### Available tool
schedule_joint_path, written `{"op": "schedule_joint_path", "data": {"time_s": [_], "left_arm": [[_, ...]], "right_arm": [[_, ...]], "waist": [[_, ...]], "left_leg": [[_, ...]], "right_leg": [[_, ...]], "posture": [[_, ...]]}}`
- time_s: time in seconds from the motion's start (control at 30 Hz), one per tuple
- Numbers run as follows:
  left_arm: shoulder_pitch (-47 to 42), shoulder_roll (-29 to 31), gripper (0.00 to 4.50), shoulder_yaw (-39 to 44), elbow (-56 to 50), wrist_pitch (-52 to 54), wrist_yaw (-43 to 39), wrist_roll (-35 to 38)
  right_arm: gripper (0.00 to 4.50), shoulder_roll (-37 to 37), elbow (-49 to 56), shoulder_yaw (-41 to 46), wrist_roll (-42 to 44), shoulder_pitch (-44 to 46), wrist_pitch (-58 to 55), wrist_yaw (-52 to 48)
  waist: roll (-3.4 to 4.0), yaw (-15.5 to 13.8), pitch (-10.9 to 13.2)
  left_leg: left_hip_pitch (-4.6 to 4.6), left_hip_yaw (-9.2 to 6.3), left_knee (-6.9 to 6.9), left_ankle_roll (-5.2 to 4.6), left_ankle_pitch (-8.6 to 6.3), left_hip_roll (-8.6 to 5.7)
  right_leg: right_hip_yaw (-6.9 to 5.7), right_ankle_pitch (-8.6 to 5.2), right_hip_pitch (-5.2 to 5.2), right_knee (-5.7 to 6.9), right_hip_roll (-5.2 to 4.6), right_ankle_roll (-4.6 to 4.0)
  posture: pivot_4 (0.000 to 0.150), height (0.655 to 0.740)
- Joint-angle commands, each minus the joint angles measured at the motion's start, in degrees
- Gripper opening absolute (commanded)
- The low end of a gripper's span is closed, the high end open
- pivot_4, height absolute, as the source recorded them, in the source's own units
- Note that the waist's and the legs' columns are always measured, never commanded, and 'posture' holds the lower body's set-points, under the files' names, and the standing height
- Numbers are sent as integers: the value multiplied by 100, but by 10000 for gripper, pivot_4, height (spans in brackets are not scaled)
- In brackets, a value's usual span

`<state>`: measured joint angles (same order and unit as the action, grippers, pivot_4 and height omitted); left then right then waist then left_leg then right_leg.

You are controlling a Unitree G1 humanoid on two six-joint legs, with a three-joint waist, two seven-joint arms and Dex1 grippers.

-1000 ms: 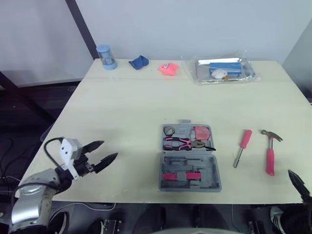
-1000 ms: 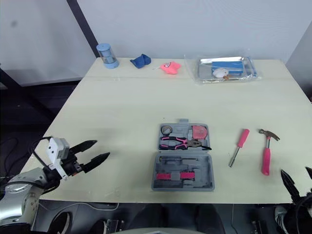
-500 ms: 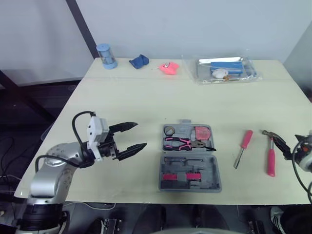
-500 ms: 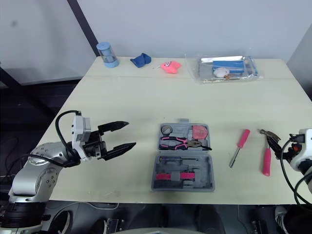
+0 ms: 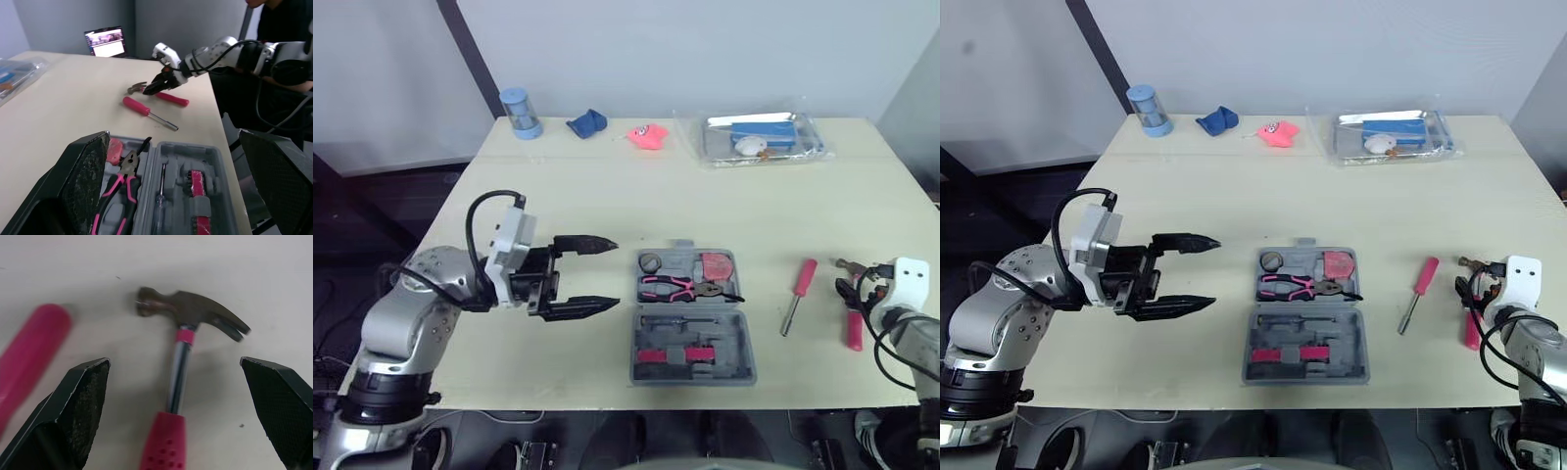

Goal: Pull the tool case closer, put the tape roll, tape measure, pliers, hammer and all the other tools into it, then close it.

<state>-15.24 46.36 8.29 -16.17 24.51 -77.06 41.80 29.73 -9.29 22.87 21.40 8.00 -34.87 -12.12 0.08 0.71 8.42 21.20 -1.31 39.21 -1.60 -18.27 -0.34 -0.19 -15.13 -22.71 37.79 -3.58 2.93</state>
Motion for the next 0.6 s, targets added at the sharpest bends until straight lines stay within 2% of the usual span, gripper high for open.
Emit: {"op": "schedule_joint_path", "data": {"time_s": [0.03, 0.53, 0.6], "left_arm": [[-254, 64, 44749, -14, 39, 45, -120, 102], [-300, -40, 44749, -53, -70, 120, 37, 96], [-278, -34, 45000, -35, -84, 104, 66, 90]], "right_arm": [[45000, -18, -392, 26, -155, 207, 327, -14], [45000, -112, -1488, -295, -549, 1030, 946, -166], [39557, -116, -1595, -287, -592, 1084, 962, -107]], "waist": [[0, 14, 0], [0, 38, 1], [0, 41, 1]], "left_leg": [[0, 0, 0, 0, 0, 1], [-5, 8, 0, 7, 4, 4], [-5, 8, 0, 7, 4, 4]], "right_leg": [[0, 0, 0, 0, 3, 0], [9, 1, -1, 4, 3, 1], [9, 1, -1, 4, 2, 1]], "posture": [[1500, 7400], [1500, 7400], [1500, 7400]]}}
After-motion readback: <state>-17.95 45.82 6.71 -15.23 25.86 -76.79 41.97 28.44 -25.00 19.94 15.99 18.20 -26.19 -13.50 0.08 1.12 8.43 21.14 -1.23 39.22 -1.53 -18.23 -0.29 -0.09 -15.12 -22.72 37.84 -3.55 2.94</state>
